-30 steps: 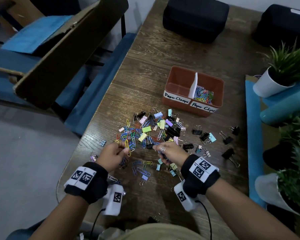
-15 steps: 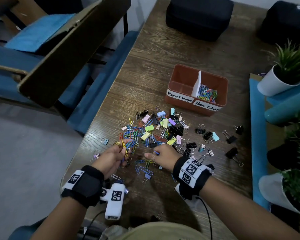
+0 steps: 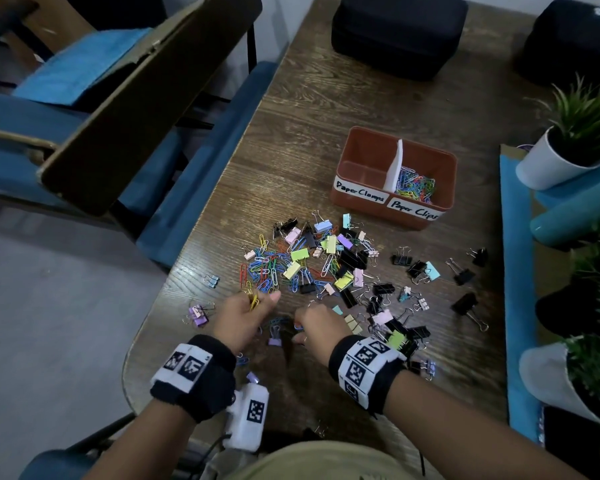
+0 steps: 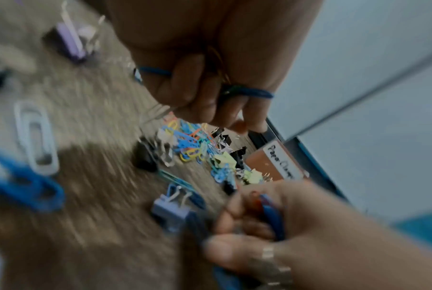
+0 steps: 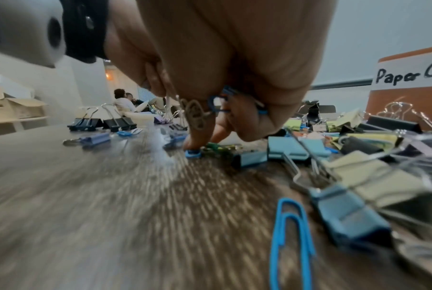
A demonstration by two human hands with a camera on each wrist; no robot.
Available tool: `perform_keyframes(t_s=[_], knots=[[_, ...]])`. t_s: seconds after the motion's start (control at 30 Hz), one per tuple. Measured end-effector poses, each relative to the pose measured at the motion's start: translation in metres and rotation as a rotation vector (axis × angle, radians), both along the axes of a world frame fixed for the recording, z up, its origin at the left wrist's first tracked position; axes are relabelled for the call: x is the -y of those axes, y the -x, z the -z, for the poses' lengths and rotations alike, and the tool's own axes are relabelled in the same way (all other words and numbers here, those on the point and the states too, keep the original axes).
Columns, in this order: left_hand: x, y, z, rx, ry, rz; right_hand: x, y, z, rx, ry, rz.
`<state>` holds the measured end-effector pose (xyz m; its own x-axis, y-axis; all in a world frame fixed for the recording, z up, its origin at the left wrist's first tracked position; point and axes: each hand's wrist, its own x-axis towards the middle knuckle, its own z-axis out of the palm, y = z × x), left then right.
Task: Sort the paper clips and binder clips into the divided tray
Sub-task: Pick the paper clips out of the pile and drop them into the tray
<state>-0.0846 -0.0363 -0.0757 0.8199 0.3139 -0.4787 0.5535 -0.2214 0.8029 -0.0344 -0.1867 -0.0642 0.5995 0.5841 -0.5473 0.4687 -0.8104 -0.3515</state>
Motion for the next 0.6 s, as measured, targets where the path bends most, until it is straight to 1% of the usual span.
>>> perform_keyframes(t_s=[0.03, 0.07, 0.13, 0.17, 0.2, 0.27, 0.5, 0.6], knots=[[-0.001, 0.001, 0.0, 0.001, -0.156, 0.117, 0.001, 0.002, 0.0, -0.007, -0.001, -0.004], [0.0, 0.001, -0.001, -0.036, -0.343, 0.267, 0.002, 0.004, 0.001, 0.0, 0.007, -0.014], [0.005, -0.001, -0.006, -0.178, -0.685, 0.594, 0.002, 0.01, 0.002, 0.046, 0.05, -0.053], [0.008, -0.002, -0.008, -0.247, -0.79, 0.699, 0.001, 0.013, 0.002, 0.068, 0.072, -0.082], [0.011, -0.003, -0.012, -0.294, -0.841, 0.759, 0.001, 0.017, 0.004, 0.086, 0.085, -0.109], [0.017, -0.002, -0.013, -0.32, -0.894, 0.822, 0.0, 0.023, 0.007, 0.101, 0.084, -0.115], [0.025, 0.0, -0.016, -0.337, -0.972, 0.894, 0.01, 0.031, 0.014, 0.126, 0.066, -0.116], [0.029, -0.001, -0.015, -0.372, -0.993, 0.945, 0.012, 0.033, 0.012, 0.114, 0.065, -0.097]])
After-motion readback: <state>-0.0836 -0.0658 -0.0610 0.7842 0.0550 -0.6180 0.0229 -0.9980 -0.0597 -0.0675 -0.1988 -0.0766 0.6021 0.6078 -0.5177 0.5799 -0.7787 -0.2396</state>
